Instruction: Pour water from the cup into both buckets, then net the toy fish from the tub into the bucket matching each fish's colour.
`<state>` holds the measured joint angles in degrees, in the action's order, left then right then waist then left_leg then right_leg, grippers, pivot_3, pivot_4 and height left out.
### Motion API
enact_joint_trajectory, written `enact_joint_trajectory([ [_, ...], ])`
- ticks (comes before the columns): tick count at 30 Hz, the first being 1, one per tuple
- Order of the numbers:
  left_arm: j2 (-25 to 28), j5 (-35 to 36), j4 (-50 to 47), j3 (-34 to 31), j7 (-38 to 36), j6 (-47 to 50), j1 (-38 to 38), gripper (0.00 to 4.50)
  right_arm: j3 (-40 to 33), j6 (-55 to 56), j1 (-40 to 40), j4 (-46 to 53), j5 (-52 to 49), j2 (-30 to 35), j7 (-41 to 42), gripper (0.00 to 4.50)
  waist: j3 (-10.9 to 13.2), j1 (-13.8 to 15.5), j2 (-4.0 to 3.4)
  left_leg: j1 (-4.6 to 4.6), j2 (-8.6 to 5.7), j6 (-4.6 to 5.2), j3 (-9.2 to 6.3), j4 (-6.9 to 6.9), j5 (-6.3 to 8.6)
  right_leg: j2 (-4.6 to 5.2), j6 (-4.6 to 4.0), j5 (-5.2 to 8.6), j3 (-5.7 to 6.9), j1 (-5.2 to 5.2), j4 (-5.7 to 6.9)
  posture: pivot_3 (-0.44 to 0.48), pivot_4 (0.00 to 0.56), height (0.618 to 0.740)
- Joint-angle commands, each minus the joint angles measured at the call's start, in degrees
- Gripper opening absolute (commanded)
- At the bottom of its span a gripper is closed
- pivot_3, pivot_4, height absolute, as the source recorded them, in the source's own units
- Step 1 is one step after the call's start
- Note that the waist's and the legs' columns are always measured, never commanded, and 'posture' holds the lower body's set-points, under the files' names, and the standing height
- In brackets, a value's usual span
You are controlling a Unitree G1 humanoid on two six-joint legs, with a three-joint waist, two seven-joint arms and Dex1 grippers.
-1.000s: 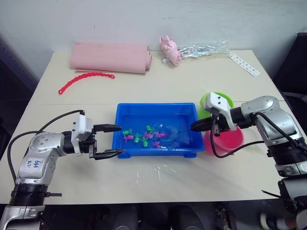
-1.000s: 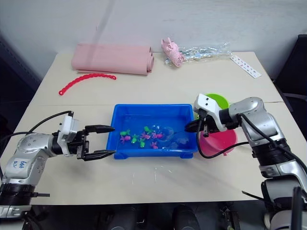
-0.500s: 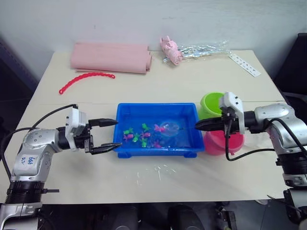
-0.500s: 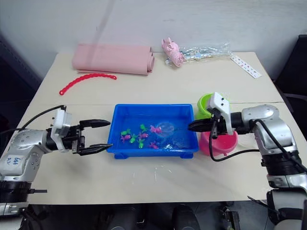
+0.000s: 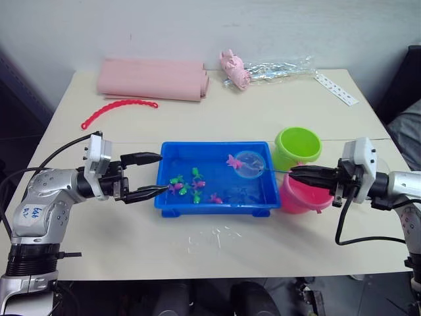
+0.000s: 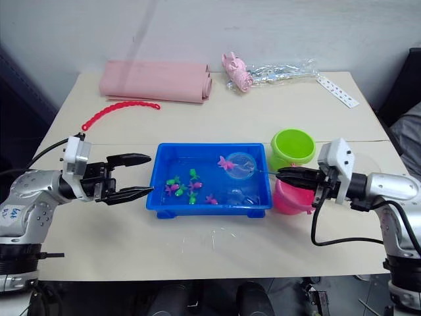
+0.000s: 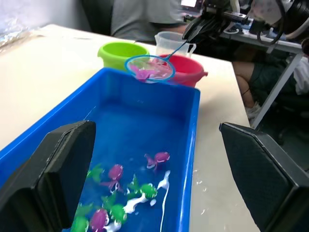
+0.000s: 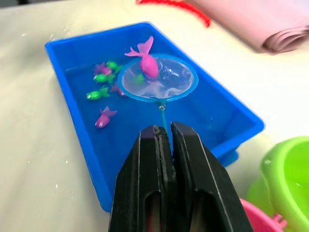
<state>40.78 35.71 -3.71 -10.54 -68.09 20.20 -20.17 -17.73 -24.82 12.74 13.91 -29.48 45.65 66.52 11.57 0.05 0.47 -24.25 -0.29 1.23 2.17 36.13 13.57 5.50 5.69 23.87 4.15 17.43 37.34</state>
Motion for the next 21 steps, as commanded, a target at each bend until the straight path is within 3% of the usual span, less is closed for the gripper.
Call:
enact_joint_trajectory([
  [1,-1.61,0.66,-1.55,1.54,0.76,0.51,-1.98,4.49,-6.03,0.59,-4.58,6.23,-2.82,-0.8,-3.56,0.0,0.0,0.15,0.0,0.0,0.0,0.0,0.0,-0.01,-0.01,0.0,0.0,0.0,0.0,0.0,0.0,0.0,0.15,0.74],
  [5,-3.36,0.72,-1.33,3.61,0.35,1.33,-4.17,4.49,-10.58,0.21,-10.17,10.52,-4.69,-0.58,-5.75,0.0,0.0,0.7,0.0,0.0,-0.01,0.01,0.01,-0.01,-0.02,-0.01,0.0,0.0,0.0,-0.02,-0.01,0.0,0.15,0.74],
  [10,-4.82,1.71,-4.03,7.25,-0.05,4.75,-7.39,4.49,-24.18,-1.46,-18.43,14.37,-8.22,1.36,-6.25,0.0,0.0,1.41,0.0,0.0,-0.01,0.01,0.02,0.0,-0.02,-0.04,0.0,0.0,-0.03,-0.03,-0.02,0.0,0.15,0.74],
  [16,-7.28,1.51,-5.22,10.29,-1.58,4.78,-8.66,4.49,-34.95,0.69,-28.31,13.63,-6.28,1.62,-4.42,0.0,0.0,1.46,0.0,0.05,-0.02,0.03,0.01,-0.01,-0.03,-0.06,0.0,0.0,-0.02,-0.14,-0.38,0.0,0.15,0.74],
  [21,-8.62,0.23,-3.22,11.45,-2.05,3.35,-8.51,4.49,-36.43,7.7,-33.08,11.82,-1.97,0.28,-3.29,0.0,-0.01,1.19,-0.01,0.11,0.0,0.02,0.06,-0.02,-0.05,-0.1,0.0,0.0,-0.08,-0.16,-0.37,0.0,0.15,0.74],
])
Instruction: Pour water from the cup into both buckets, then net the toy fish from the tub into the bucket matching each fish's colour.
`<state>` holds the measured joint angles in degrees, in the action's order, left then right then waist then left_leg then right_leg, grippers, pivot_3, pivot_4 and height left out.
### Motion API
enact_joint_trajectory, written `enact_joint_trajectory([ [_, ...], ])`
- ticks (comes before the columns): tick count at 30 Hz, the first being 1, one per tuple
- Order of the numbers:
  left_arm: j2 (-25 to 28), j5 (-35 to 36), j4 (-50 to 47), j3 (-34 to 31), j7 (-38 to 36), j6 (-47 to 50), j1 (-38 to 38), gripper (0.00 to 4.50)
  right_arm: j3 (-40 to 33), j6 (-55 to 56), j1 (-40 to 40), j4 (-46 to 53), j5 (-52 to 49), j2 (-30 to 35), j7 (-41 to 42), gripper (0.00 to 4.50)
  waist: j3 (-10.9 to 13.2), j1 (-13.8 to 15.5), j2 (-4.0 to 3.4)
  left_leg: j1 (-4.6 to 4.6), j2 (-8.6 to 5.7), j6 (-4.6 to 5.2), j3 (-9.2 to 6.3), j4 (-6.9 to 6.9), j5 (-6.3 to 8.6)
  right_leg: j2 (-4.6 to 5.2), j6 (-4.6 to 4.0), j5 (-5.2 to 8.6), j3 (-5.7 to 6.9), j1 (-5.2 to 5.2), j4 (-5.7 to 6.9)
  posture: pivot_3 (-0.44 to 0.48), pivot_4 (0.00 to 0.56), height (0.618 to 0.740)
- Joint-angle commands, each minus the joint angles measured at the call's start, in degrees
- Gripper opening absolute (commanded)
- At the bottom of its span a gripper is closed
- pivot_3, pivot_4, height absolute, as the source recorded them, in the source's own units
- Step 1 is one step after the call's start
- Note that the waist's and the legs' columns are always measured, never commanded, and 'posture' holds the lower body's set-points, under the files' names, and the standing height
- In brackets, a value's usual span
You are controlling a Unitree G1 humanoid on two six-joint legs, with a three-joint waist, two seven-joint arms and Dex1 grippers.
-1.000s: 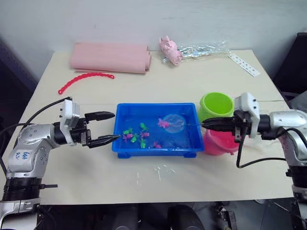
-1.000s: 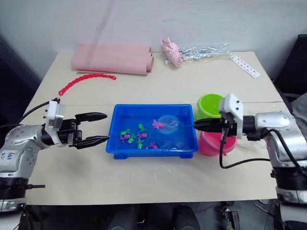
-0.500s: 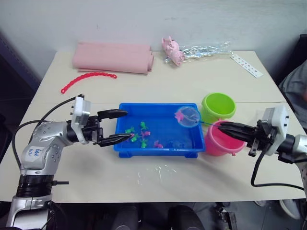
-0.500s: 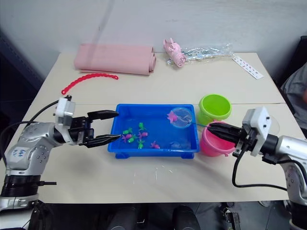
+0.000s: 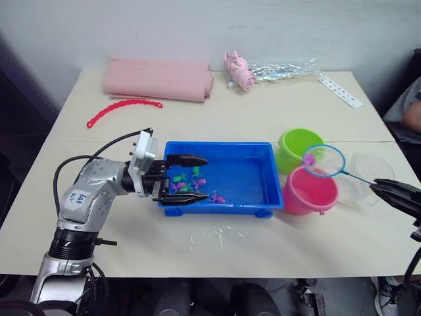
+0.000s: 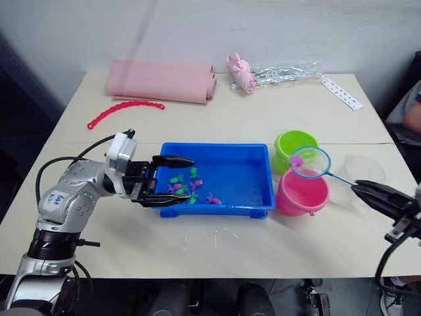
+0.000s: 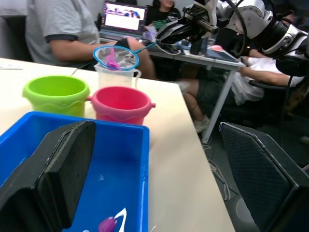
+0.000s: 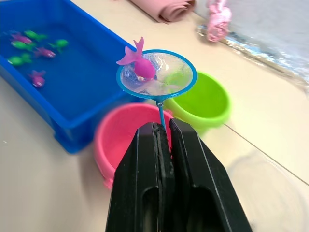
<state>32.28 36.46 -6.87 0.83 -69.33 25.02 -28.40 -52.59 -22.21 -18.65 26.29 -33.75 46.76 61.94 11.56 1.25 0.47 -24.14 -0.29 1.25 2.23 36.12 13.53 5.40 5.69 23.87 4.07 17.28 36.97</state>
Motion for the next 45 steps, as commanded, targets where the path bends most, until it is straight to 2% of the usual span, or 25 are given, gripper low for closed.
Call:
enact_joint_trajectory([
  [1,-0.37,-0.86,0.67,0.31,-1.05,-1.97,-0.34,4.49,-0.65,7.84,-2.3,-1.11,4.4,-1.17,1.12,0.0,0.0,0.05,0.0,0.01,0.0,-0.01,0.0,-0.02,-0.01,-0.01,0.0,0.0,0.0,0.0,0.0,0.0,0.15,0.74],
  [8,-1.72,-2.09,3.17,0.49,-1.34,-4.11,-0.81,4.49,4.28,27.41,-4.15,-6.48,19.2,-2.8,-2.83,0.0,-0.01,0.14,-0.02,0.01,-0.02,0.0,0.01,0.0,-0.02,0.0,0.0,0.0,-0.02,0.01,0.01,0.0,0.15,0.74],
  [11,-1.69,-2.49,3.38,0.2,-1.42,-4.64,0.05,4.49,4.97,38.02,-4.36,-9.68,24.88,-3.83,-5.91,0.0,-0.01,0.27,-0.02,0.0,-0.03,0.0,0.0,0.0,-0.03,0.01,0.0,0.0,-0.02,0.01,0.0,0.0,0.15,0.74],
  [16,-2.44,-3.53,3.76,0.51,-0.8,-6.09,-0.98,4.49,5.48,58.29,-4.8,-15.58,35.61,-2.05,-10.9,0.0,-0.02,0.1,-0.03,0.03,-0.03,-0.02,0.0,-0.02,-0.04,0.0,0.0,0.0,-0.01,0.01,0.01,0.0,0.15,0.74],
  [19,-3.19,-4.08,3.47,0.85,-0.3,-7.0,-2.19,4.49,5.09,64.13,-4.55,-17.37,39.67,-3.13,-14.68,0.0,-0.02,0.09,-0.03,0.02,-0.03,-0.02,0.0,-0.01,-0.04,0.0,0.0,0.0,-0.02,0.01,0.01,0.0,0.15,0.74],
  [22,-2.87,-5.27,3.91,1.65,-1.02,-8.02,-1.97,4.49,3.32,69.57,-3.68,-17.28,49.1,-4.37,-20.67,0.0,-0.02,0.15,-0.03,0.02,-0.02,-0.02,0.0,-0.01,-0.04,0.0,0.0,0.0,-0.02,0.01,0.01,0.0,0.15,0.74],
  [26,-2.7,-6.01,3.73,2.41,-1.79,-8.68,-1.47,4.49,3.06,76.75,-3.84,-18.57,55.92,-4.87,-25.79,0.0,-0.04,0.09,-0.06,0.03,-0.03,-0.04,-0.01,-0.03,-0.06,0.0,0.0,0.0,-0.02,0.01,0.01,0.0,0.15,0.74],
  [33,-3.76,-6.43,4.22,2.87,-1.61,-9.57,-1.23,4.49,0.94,80.77,-5.09,-19.06,66.45,-5.43,-37.35,0.0,-0.04,0.1,-0.07,0.03,-0.03,-0.06,0.0,-0.02,-0.07,-0.01,0.0,0.01,-0.07,0.02,0.01,0.0,0.15,0.74],
  [39,-3.57,-6.66,5.3,2.27,-1.86,-10.26,-0.81,4.49,0.52,81.19,-5.65,-18.43,64.83,-4.78,-39.8,0.0,-0.04,0.19,-0.07,0.02,-0.03,-0.06,-0.01,-0.02,-0.07,0.0,0.0,0.01,-0.07,0.02,0.01,0.0,0.15,0.74],
  [45,-3.6,-6.61,5.92,2.03,-1.88,-10.2,-1.28,4.49,2.84,79.64,-5.7,-19.03,69.43,-5.36,-43.06,0.0,-0.06,0.07,-0.1,0.05,-0.02,-0.07,0.0,-0.04,-0.09,-0.01,-0.01,0.01,-0.09,0.02,0.05,0.0,0.15,0.74],
])
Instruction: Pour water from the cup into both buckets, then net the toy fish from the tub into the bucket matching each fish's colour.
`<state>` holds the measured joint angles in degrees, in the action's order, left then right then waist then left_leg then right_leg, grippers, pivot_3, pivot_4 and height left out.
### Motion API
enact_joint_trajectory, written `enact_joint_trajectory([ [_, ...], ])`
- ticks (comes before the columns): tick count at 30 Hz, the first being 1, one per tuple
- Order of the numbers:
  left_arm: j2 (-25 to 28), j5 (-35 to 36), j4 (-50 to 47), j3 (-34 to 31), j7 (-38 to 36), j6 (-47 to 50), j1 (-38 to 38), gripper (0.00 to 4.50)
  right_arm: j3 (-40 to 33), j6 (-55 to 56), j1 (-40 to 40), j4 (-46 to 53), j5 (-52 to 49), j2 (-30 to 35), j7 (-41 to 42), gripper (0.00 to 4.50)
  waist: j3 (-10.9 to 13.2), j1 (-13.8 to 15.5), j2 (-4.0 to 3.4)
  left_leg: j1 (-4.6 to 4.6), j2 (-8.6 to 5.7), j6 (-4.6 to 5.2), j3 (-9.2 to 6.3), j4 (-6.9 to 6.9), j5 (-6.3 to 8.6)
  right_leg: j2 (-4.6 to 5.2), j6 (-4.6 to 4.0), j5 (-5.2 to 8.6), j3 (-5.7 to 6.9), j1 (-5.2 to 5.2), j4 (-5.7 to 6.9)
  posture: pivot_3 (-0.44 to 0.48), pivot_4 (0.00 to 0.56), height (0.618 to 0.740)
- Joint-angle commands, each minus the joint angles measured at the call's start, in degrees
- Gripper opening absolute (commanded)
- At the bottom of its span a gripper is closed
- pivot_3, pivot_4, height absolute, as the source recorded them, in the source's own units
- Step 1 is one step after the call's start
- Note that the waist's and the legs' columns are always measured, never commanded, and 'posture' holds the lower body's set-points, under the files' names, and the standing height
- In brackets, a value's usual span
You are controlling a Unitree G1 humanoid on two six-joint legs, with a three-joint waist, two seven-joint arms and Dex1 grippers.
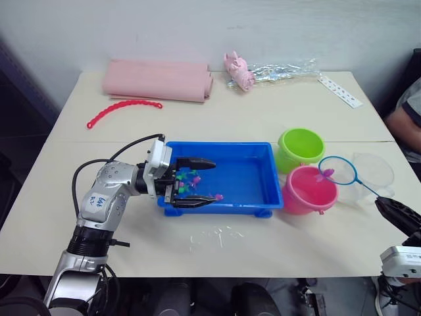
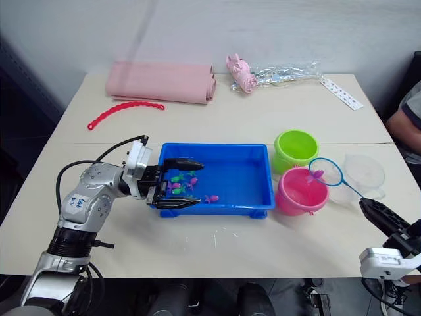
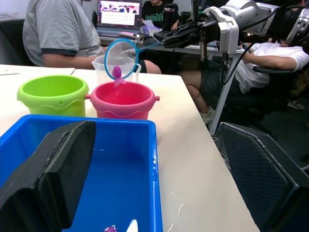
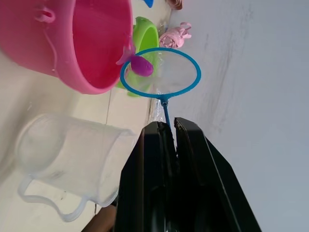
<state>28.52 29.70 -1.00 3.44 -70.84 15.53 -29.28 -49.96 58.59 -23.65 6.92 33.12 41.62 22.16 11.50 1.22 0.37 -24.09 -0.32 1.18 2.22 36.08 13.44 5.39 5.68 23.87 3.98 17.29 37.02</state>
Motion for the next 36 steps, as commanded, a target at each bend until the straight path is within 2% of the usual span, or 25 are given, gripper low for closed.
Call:
enact_joint_trajectory([
  [1,0.17,0.16,0.02,-0.63,-0.31,-0.7,-0.45,4.49,0.59,-2.17,-0.76,0.73,2.58,-0.67,-3.7,0.0,-0.01,0.2,-0.01,0.0,0.0,0.0,0.0,0.0,0.0,0.0,0.0,0.0,0.0,0.0,0.0,0.0,0.15,0.74],
  [13,0.45,0.13,-0.6,-0.71,0.25,-0.44,0.13,4.49,4.52,-4.22,-6.98,5.24,1.78,-1.92,-7.92,0.0,-0.04,0.12,-0.07,0.0,-0.02,0.02,0.01,0.01,-0.01,0.01,0.0,0.0,-0.04,0.0,0.02,0.0,0.15,0.74],
  [16,0.43,0.0,-0.4,-0.77,0.42,-0.5,0.01,4.49,3.75,-7.56,-6.21,5.93,2.78,-2.08,-8.8,0.0,-0.05,0.05,-0.09,0.01,-0.01,0.01,0.01,0.0,-0.02,0.0,0.0,0.0,-0.06,0.01,0.05,0.0,0.15,0.74],
  [19,0.31,-0.3,-0.34,-0.63,0.65,-0.72,0.08,4.49,6.13,-6.73,-6.87,8.18,3.68,-2.19,-8.9,0.0,-0.06,0.02,-0.1,0.01,-0.01,0.0,0.02,0.0,-0.02,0.0,0.0,0.0,-0.07,0.01,0.05,0.0,0.15,0.74],
  [22,0.09,-0.27,-0.49,-0.7,0.84,-0.68,0.26,4.49,3.9,-9.01,-6.57,5.88,5.36,-1.39,-11.13,0.0,-0.06,0.13,-0.1,0.02,0.0,-0.02,0.0,-0.03,-0.03,-0.02,-0.02,0.01,-0.07,0.03,0.08,0.0,0.15,0.74],
  [26,-0.16,-0.46,-0.33,-0.52,0.88,-1.08,0.52,4.49,6.72,-7.93,-8.56,8.17,4.9,-2.0,-11.16,0.0,-0.06,0.14,-0.1,0.02,-0.02,-0.01,0.0,-0.01,-0.04,0.0,-0.02,0.01,-0.07,0.03,0.08,0.0,0.15,0.74],
  [31,-0.29,-0.51,-0.33,-0.98,1.17,-1.54,0.78,4.49,5.59,-11.99,-7.34,7.78,4.26,-2.03,-12.7,0.0,-0.06,0.03,-0.11,0.02,-0.02,-0.02,0.01,0.0,-0.05,-0.01,-0.02,0.01,-0.1,0.03,0.1,0.0,0.15,0.74],
  [36,1.14,1.74,0.23,-3.29,-0.44,-1.1,0.79,4.49,9.68,-16.49,-9.5,7.88,-18.65,1.05,-4.46,0.0,-0.07,0.07,-0.12,0.03,-0.01,-0.02,0.0,-0.05,-0.06,-0.02,-0.02,0.01,-0.08,0.04,0.11,0.0,0.15,0.74],
])
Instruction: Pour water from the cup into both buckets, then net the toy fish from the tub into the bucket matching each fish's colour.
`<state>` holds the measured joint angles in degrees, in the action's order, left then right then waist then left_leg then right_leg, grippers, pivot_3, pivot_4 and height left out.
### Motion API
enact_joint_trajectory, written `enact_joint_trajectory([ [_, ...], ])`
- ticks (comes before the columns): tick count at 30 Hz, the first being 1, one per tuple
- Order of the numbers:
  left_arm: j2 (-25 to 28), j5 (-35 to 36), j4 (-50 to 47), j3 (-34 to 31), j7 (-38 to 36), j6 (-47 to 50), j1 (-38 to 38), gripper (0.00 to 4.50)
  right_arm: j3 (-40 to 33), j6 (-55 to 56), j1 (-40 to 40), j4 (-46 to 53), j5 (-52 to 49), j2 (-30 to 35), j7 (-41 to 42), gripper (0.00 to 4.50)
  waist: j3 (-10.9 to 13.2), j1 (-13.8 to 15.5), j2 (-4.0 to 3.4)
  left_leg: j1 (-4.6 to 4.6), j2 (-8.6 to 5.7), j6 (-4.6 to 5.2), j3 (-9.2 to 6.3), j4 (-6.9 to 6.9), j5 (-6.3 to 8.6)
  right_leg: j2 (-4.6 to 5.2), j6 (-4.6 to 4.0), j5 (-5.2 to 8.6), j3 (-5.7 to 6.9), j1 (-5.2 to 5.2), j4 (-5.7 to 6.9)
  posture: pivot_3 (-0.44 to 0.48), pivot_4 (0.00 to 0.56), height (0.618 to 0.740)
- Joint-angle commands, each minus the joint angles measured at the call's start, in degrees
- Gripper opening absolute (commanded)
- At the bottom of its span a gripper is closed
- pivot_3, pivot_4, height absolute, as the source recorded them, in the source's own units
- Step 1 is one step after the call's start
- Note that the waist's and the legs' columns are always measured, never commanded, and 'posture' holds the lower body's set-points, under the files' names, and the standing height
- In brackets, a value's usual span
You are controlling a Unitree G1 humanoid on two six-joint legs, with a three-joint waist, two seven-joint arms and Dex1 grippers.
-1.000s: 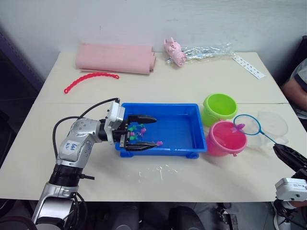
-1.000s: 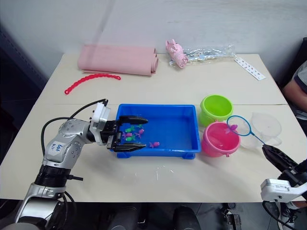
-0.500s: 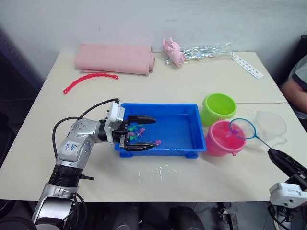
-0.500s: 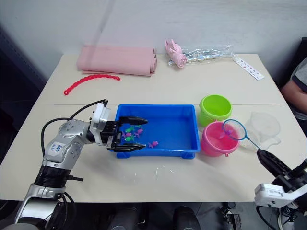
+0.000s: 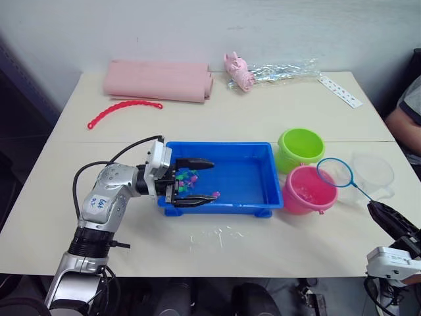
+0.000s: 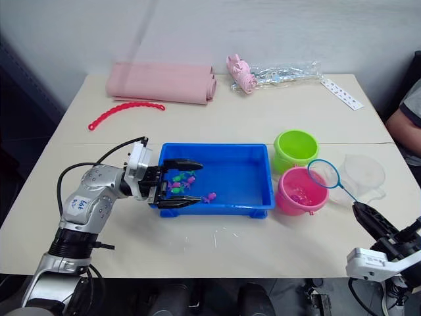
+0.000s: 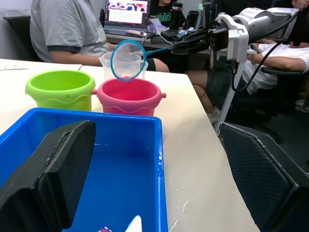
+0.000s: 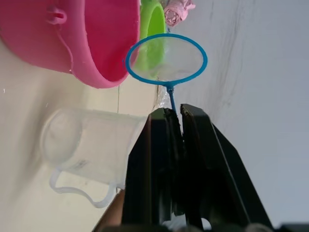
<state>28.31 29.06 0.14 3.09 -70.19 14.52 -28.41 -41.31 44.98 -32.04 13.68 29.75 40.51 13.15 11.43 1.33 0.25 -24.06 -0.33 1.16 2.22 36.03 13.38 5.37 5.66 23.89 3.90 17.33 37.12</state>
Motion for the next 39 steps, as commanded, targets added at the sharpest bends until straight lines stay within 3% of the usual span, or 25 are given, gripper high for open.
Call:
enact_joint_trajectory([
  [1,1.62,2.88,-0.76,-3.6,-1.17,0.26,-0.17,4.49,1.92,-3.96,-1.32,1.43,-19.44,3.37,6.65,0.0,0.0,-0.11,0.0,-0.01,0.0,0.01,0.01,0.02,0.0,0.0,0.0,0.0,0.0,0.0,0.0,0.0,0.15,0.74],
  [5,3.63,4.22,1.11,-7.63,-1.12,0.35,-0.1,4.49,4.73,-12.9,0.81,5.51,-38.15,8.19,14.88,0.0,0.0,-0.38,0.0,0.01,0.0,0.08,0.03,0.05,-0.04,0.03,0.0,0.0,0.0,-0.03,0.03,0.0,0.15,0.74],
  [9,8.87,3.04,2.79,-9.86,-4.51,-0.38,3.05,4.49,9.8,-26.68,4.18,10.0,-58.35,14.01,24.55,0.0,0.0,-0.91,0.0,0.06,0.02,0.08,0.01,0.06,-0.04,0.02,0.0,0.0,0.01,-0.03,0.18,0.0,0.15,0.74],
  [12,11.49,2.02,4.63,-12.95,-4.0,-3.66,5.39,4.49,13.92,-36.19,11.49,13.45,-63.97,18.19,26.89,0.0,0.02,-1.25,0.03,0.06,0.06,0.1,-0.04,0.04,-0.03,0.02,0.0,0.0,0.1,-0.02,0.31,0.0,0.15,0.74],
  [16,14.37,2.51,4.78,-16.82,-2.34,-2.59,9.43,4.49,24.3,-44.32,24.8,12.12,-59.78,21.07,28.67,0.0,0.0,-1.24,0.12,0.0,0.04,0.12,-0.07,0.12,-0.02,0.07,0.0,0.0,0.15,0.0,0.29,0.0,0.15,0.74],
  [20,16.33,2.98,3.76,-19.54,-0.94,-1.42,13.08,4.49,37.38,-52.39,42.04,6.22,-52.86,18.36,29.36,0.0,0.02,-1.37,0.16,-0.05,0.01,0.12,-0.11,0.17,-0.02,0.14,0.0,0.0,0.14,0.07,0.2,0.0,0.15,0.74],
  [25,17.71,4.63,1.07,-21.27,-0.61,0.94,16.51,4.49,50.38,-50.84,56.83,-4.58,-42.18,14.53,38.85,0.0,0.02,-1.39,0.17,-0.09,0.01,0.11,-0.09,0.08,-0.01,0.13,0.0,0.0,0.14,0.16,0.28,0.0,0.15,0.74],
  [30,18.21,3.34,-0.79,-21.59,-0.39,-0.67,18.3,4.49,56.17,-49.24,63.62,-12.01,-36.74,11.38,45.08,0.0,0.02,-1.44,0.16,-0.14,0.01,0.13,-0.08,0.09,-0.01,0.14,0.0,0.0,0.16,0.17,0.34,0.0,0.15,0.74],
  [39,16.86,4.44,-7.95,-21.7,4.14,1.28,22.33,4.49,60.18,-50.94,66.5,-15.63,-32.67,4.75,49.72,0.0,0.02,-1.63,0.16,-0.12,0.02,0.12,-0.07,0.08,0.0,0.14,0.0,0.0,0.15,0.19,0.41,0.0,0.15,0.74],
])
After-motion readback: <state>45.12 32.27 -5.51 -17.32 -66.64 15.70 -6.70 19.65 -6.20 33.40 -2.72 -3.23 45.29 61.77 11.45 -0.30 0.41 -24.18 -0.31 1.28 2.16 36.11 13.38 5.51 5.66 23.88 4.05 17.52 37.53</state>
